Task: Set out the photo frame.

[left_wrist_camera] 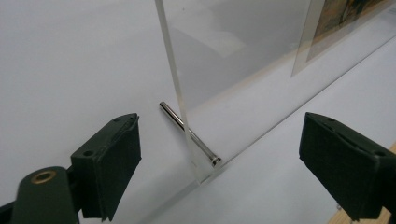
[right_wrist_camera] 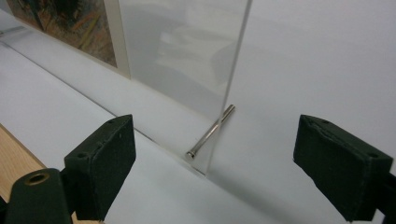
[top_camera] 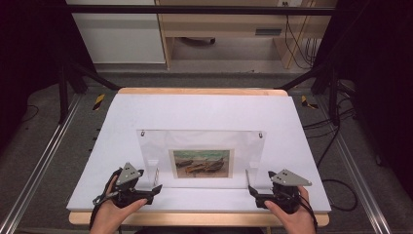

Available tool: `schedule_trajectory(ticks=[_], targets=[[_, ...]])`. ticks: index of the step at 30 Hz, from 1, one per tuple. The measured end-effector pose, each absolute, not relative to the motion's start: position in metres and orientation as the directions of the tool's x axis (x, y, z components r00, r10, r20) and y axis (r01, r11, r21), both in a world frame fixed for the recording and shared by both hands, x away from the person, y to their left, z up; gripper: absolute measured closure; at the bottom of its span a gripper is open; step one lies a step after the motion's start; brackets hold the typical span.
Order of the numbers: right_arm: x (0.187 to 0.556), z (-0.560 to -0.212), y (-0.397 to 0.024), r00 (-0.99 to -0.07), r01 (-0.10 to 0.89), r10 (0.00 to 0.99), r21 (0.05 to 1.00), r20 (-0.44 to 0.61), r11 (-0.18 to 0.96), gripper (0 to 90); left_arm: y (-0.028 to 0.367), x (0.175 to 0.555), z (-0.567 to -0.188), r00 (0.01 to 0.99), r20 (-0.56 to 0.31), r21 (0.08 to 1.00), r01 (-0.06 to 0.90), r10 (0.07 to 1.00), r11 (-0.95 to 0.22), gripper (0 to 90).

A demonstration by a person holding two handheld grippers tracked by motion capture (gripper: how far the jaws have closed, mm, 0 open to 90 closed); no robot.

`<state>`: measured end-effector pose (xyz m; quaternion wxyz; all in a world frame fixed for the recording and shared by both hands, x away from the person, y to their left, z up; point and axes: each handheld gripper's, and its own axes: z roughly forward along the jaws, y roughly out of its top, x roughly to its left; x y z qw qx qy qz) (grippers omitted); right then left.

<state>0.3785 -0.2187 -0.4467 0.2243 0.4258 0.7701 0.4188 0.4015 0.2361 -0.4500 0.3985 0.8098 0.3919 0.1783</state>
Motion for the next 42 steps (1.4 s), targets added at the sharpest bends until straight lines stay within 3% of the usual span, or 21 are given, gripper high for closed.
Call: schedule_trajectory(ticks=[15,24,33,42], targets=[[0.368,-0.446,-0.251,-0.434,0.487,0.901,0.842,0.004,0.230,21.4,0.257,0.393,-0.443,0.602,0.017,0.778,0.494,0.799,-0.388,19.0],[0.377,-0.453,-0.267,-0.290,0.547,0.957,0.819,-0.013,0.177,31.6,0.279,0.398,-0.440,0.526,0.027,0.789,0.511,0.850,-0.341,21.9],[0.396,-0.460,-0.266,-0.255,0.586,0.967,0.794,-0.011,0.164,27.6,0.295,0.408,-0.443,0.445,0.025,0.809,0.516,0.895,-0.280,21.7],[0.411,-0.458,-0.266,-0.225,0.592,0.974,0.793,-0.012,0.146,21.3,0.296,0.434,-0.452,0.400,0.054,0.799,0.533,0.915,-0.280,13.6]])
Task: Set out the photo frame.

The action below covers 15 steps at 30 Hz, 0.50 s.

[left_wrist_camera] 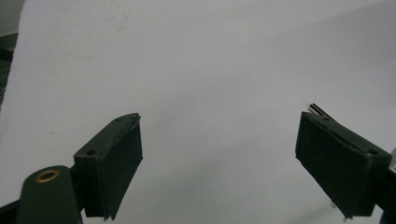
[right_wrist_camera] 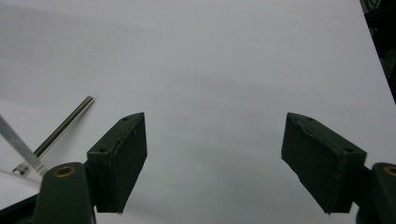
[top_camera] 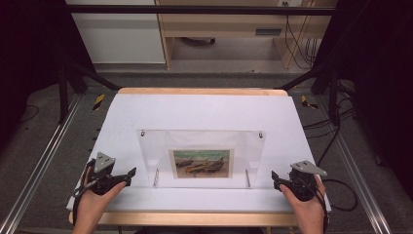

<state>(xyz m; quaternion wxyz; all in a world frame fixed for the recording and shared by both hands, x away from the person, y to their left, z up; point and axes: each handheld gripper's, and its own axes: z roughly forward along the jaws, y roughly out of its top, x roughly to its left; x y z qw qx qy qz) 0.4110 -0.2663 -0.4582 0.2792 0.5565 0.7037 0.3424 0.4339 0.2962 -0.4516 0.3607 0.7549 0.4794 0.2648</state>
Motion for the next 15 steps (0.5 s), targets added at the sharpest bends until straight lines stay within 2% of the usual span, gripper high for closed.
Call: schedule_trajectory(ticks=[6,15], targets=[[0.424,-0.455,-0.265,-0.228,0.601,0.974,0.786,-0.004,0.144,16.9,0.289,0.443,-0.448,0.409,0.049,0.803,0.526,0.911,-0.279,11.9],[0.444,-0.450,-0.263,-0.236,0.609,0.972,0.780,0.003,0.146,15.4,0.288,0.453,-0.440,0.405,0.038,0.813,0.518,0.913,-0.264,11.6]])
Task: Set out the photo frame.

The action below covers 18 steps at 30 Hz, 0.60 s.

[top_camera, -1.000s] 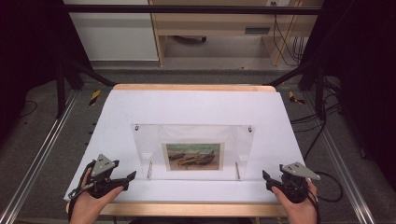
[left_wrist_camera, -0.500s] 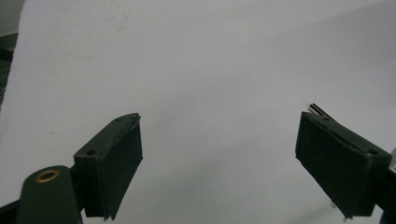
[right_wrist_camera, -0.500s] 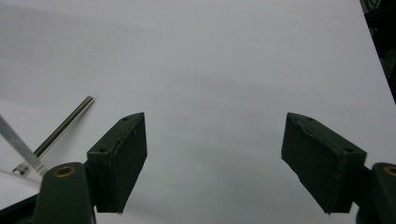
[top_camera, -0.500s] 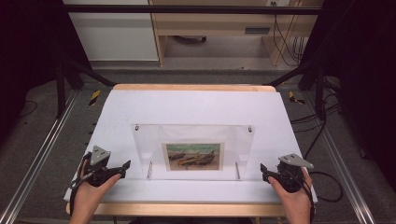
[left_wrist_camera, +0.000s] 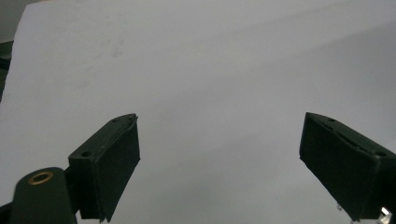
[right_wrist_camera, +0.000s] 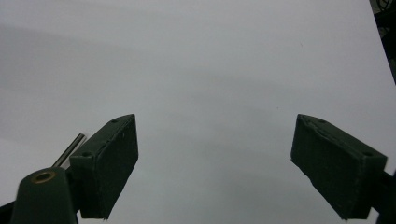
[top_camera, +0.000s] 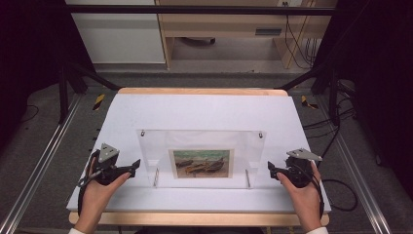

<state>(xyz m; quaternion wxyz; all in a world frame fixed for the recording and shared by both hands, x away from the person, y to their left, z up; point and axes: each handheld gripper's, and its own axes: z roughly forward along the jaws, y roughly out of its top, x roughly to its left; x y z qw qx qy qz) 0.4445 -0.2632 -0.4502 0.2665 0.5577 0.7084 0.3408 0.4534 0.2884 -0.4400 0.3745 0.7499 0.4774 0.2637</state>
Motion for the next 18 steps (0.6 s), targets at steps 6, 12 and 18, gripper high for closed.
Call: schedule_trajectory(ticks=[6,12,18], targets=[[0.454,-0.450,-0.266,-0.224,0.612,0.974,0.780,0.013,0.130,15.4,0.289,0.467,-0.438,0.403,0.016,0.824,0.513,0.915,-0.240,11.5],[0.463,-0.447,-0.268,-0.207,0.600,0.978,0.792,0.019,0.111,16.3,0.285,0.476,-0.439,0.405,-0.001,0.837,0.501,0.914,-0.221,11.6],[0.473,-0.444,-0.265,-0.192,0.597,0.980,0.798,0.041,0.084,16.3,0.280,0.489,-0.439,0.388,-0.004,0.840,0.501,0.922,-0.207,11.6]])
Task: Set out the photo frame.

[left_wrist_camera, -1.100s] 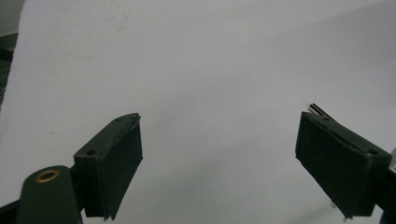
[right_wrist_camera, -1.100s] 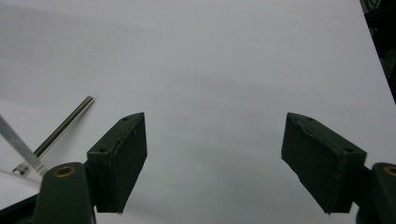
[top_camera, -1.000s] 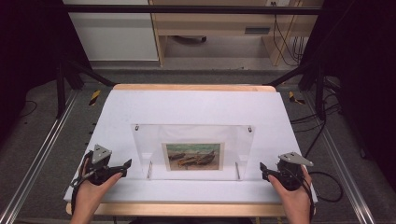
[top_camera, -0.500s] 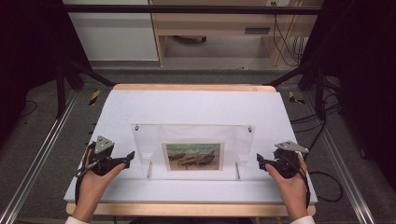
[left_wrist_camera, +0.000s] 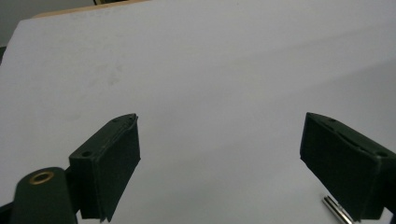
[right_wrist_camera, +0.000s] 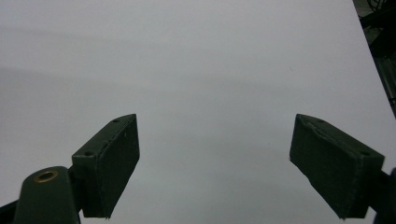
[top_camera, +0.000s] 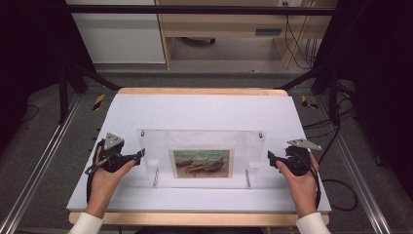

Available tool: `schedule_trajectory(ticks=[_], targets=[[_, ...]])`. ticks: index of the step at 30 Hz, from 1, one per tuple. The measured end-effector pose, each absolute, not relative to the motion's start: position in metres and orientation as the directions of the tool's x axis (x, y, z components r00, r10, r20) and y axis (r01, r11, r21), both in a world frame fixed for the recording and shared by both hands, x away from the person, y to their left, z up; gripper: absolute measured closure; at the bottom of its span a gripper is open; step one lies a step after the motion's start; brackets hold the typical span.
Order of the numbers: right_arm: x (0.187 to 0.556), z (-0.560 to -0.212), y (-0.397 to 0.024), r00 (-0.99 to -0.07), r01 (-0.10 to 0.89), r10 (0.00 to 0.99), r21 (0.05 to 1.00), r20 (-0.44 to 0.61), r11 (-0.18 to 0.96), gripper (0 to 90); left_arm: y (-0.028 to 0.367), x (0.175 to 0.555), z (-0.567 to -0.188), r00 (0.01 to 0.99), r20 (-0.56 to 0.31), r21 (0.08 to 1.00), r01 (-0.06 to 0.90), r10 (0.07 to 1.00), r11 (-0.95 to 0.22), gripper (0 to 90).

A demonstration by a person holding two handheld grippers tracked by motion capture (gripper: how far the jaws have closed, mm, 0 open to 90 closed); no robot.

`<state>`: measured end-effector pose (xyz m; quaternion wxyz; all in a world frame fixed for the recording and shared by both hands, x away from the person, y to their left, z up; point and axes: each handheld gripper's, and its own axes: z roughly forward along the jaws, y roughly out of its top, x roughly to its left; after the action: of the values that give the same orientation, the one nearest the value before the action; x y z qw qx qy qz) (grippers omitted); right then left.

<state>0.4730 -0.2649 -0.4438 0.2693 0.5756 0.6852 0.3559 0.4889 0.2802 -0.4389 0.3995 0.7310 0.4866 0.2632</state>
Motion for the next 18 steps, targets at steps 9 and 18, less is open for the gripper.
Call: schedule_trajectory(ticks=[9,18], targets=[[0.485,-0.446,-0.266,-0.182,0.603,0.980,0.796,0.073,0.053,15.6,0.282,0.496,-0.447,0.360,-0.010,0.830,0.523,0.933,-0.193,11.7],[0.493,-0.455,-0.267,-0.191,0.624,0.977,0.780,0.095,0.046,11.9,0.289,0.496,-0.453,0.347,0.004,0.821,0.534,0.938,-0.201,11.3]])
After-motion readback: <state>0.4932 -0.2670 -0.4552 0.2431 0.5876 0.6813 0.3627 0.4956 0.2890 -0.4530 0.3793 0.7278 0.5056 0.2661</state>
